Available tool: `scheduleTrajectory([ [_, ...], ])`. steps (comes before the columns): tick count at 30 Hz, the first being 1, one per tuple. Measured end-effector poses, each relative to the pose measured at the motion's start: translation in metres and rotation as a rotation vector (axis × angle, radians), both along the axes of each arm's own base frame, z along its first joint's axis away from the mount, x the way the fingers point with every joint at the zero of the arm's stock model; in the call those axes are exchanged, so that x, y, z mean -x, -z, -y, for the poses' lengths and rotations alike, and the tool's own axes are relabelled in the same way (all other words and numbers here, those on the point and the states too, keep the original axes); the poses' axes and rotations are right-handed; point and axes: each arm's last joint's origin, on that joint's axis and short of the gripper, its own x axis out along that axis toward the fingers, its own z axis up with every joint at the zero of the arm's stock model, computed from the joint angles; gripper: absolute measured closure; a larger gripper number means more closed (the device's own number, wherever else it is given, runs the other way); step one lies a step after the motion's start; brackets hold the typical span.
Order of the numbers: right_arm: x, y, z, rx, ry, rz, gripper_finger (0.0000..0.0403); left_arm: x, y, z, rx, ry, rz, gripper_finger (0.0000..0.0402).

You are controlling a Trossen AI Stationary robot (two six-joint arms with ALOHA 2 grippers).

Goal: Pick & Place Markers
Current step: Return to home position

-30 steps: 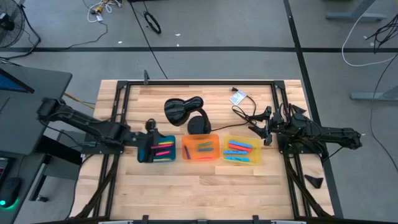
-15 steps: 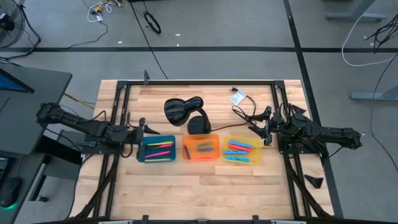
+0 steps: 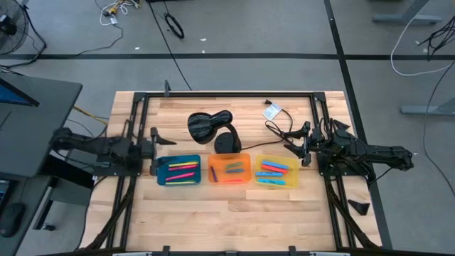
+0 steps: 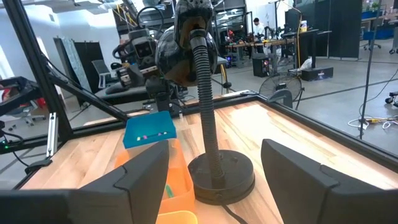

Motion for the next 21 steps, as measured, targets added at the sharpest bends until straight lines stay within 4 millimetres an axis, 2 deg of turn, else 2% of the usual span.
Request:
scheduleTrajectory([
  [9,0.000,0.000,0.000,0.000,0.000,0.000,0.0144,0.015,-0.014,-0.004,0.023,0.003,0.177,0.0136],
  [13,0.000,0.000,0.000,0.000,0.000,0.000,0.0144,0.015,-0.016,-0.004,0.024,0.003,0.196,0.0136],
  [21,0.000,0.000,0.000,0.000,0.000,0.000,0.0144,0.009,0.001,-0.002,0.029,-0.002,0.244,0.0136],
])
